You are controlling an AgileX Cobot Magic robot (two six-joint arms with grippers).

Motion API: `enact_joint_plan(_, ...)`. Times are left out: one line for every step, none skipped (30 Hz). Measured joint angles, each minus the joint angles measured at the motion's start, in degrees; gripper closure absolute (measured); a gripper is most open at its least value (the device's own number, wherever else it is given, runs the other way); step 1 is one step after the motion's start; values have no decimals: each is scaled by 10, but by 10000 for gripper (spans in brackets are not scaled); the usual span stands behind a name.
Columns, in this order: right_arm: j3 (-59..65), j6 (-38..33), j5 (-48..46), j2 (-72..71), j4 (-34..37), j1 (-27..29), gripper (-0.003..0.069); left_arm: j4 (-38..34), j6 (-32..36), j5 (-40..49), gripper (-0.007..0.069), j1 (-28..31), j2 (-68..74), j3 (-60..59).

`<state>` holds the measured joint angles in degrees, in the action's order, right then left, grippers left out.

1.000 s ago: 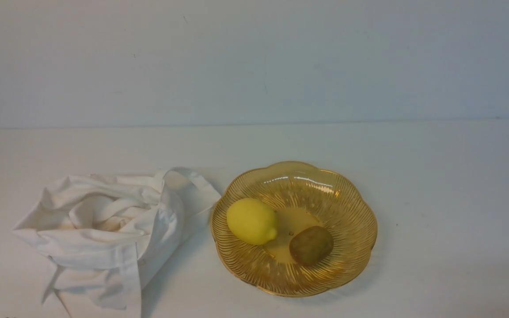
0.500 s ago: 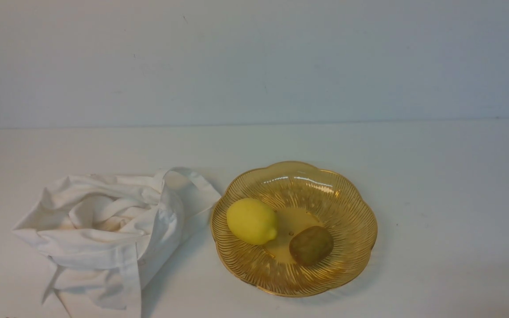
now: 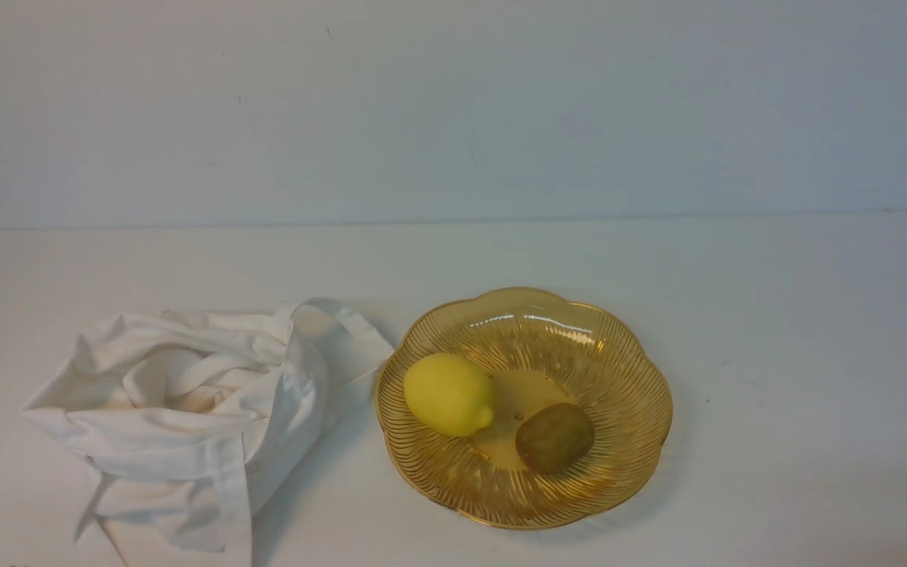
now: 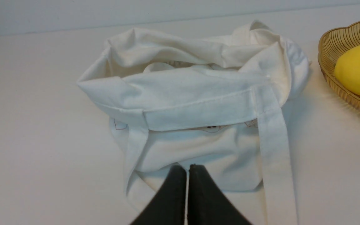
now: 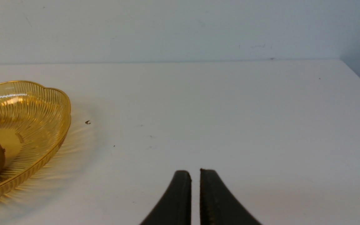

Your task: Take the fruit out of the cloth bag on the white table and place them on a plate.

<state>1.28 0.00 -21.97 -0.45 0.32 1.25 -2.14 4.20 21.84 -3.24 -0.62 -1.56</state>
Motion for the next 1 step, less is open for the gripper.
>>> enact_joint_plan(0, 0, 0, 0, 0, 0, 622, 0, 0, 0, 632, 0, 0, 0)
